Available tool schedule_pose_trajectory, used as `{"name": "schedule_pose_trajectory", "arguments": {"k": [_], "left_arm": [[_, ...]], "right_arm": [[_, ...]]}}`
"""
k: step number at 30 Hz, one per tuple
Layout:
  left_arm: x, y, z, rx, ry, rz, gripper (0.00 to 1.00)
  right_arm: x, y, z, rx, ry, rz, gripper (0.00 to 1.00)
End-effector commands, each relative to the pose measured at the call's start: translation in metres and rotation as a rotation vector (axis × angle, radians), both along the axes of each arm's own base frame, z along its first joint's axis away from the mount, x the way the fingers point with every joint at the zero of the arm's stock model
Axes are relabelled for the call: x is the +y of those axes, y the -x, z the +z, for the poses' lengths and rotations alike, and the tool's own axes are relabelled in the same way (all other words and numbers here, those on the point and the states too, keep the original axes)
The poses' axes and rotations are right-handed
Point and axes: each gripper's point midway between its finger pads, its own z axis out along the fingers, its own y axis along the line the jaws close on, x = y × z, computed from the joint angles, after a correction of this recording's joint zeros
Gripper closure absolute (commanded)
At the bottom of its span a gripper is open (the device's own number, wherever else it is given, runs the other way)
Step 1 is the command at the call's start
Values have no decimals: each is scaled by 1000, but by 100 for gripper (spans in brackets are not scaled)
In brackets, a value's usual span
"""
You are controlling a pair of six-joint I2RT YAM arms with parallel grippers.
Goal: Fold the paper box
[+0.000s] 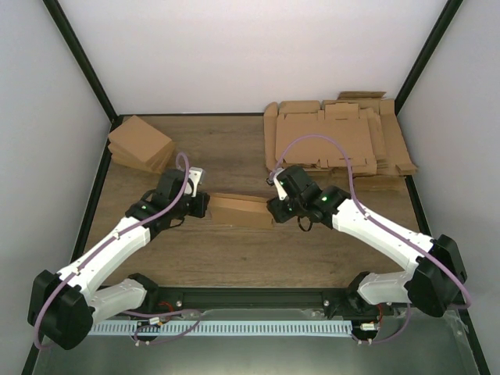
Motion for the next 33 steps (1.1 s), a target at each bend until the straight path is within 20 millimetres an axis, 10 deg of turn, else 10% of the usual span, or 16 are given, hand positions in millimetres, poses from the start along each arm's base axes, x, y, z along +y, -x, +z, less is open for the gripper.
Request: {"name": "schedule_pose_trajectory", "arguments": {"k": [1, 9, 18, 33], "left_arm": [[-1, 1, 3, -4, -15, -9, 96], [-2, 2, 5, -4, -17, -8, 96], [-8, 4, 8, -5, 6, -3, 96], [-17, 8, 16, -46, 4, 35, 96]], "right_arm": [[9, -2, 12, -21, -36, 37, 51], [7, 2, 11, 39, -64, -27, 78], [3, -1, 6, 133, -83, -184, 84], [13, 7, 18, 229, -166, -235, 65]]}}
